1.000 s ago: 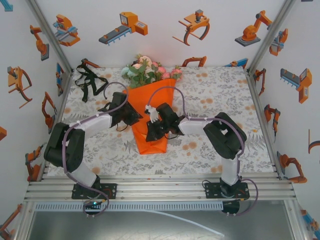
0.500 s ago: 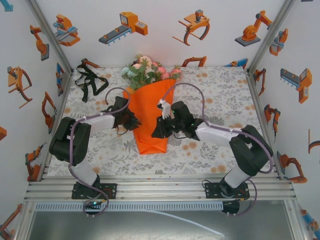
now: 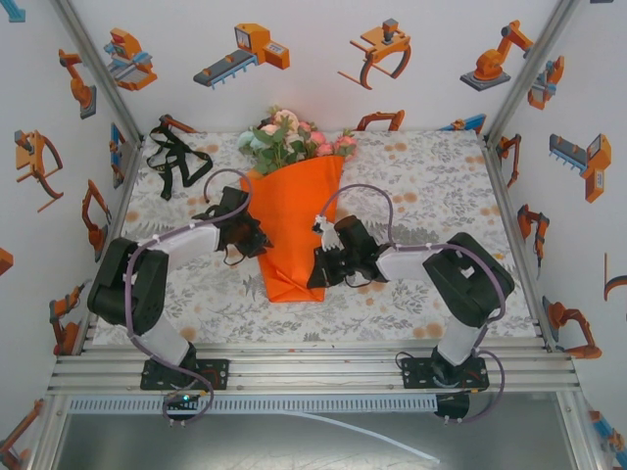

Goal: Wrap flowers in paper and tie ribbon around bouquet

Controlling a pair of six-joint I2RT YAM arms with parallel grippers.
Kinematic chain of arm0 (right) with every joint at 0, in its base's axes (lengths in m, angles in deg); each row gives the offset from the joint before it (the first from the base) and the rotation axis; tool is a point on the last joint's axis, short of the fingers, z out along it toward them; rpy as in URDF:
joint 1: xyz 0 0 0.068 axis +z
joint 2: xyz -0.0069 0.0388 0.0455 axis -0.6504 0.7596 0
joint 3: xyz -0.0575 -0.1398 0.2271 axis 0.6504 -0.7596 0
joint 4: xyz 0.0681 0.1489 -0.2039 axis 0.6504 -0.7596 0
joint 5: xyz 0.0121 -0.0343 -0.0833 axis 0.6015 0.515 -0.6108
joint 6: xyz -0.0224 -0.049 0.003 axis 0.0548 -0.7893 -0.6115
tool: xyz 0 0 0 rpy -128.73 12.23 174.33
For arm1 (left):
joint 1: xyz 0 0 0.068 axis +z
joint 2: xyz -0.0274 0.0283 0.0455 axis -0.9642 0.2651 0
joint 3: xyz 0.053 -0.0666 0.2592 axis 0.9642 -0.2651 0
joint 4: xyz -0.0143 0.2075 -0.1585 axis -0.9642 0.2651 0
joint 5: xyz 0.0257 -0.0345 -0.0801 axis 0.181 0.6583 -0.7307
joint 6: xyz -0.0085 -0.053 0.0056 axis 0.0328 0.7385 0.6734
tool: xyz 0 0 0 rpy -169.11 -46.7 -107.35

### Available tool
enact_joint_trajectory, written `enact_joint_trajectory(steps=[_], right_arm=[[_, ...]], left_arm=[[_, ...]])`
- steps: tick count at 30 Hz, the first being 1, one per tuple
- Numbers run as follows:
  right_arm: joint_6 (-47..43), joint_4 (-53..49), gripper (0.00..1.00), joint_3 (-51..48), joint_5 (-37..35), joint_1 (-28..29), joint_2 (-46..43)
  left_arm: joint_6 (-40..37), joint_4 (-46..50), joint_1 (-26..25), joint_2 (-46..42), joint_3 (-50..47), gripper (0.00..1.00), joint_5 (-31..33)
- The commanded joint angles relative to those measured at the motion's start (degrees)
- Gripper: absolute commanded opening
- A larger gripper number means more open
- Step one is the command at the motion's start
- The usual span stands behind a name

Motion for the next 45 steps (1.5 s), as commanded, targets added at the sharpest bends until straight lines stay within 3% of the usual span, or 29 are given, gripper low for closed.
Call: enact_joint_trajectory(steps=[1, 8, 17, 24, 33, 45], right_arm=[[-1.58, 0.04, 0.03, -0.38, 0.80, 0.69, 1.46], [-1.81, -0.21, 0.03, -0.92, 1.13, 0.69, 0.35], [0.81, 1.28, 0.05, -0.40, -1.25, -0.65, -1.00], [11.06, 13.48, 0.05, -2.85, -1.16, -7.27, -1.63], [17.70, 22.73, 0.05, 2.33, -1.41, -15.52, 6.71], [19.21, 23.61, 0.06, 18.07, -0.81, -22.13, 21.12]], left_arm=[[-2.96, 4.31, -2.43, -4.15, 3.68, 0.30, 0.03], [1.18, 1.41, -7.90, -1.78, 3.80, 0.31, -3.18], [2.37, -1.68, -9.86, 1.52, -4.53, 0.26, -10.79], [1.12, 0.15, -10.19, 1.55, -8.07, 0.24, -7.19], [0.97, -0.02, -10.19, 1.38, -8.54, 0.23, -6.40], [1.81, -0.23, -10.12, -0.12, -11.00, 0.22, -6.69]])
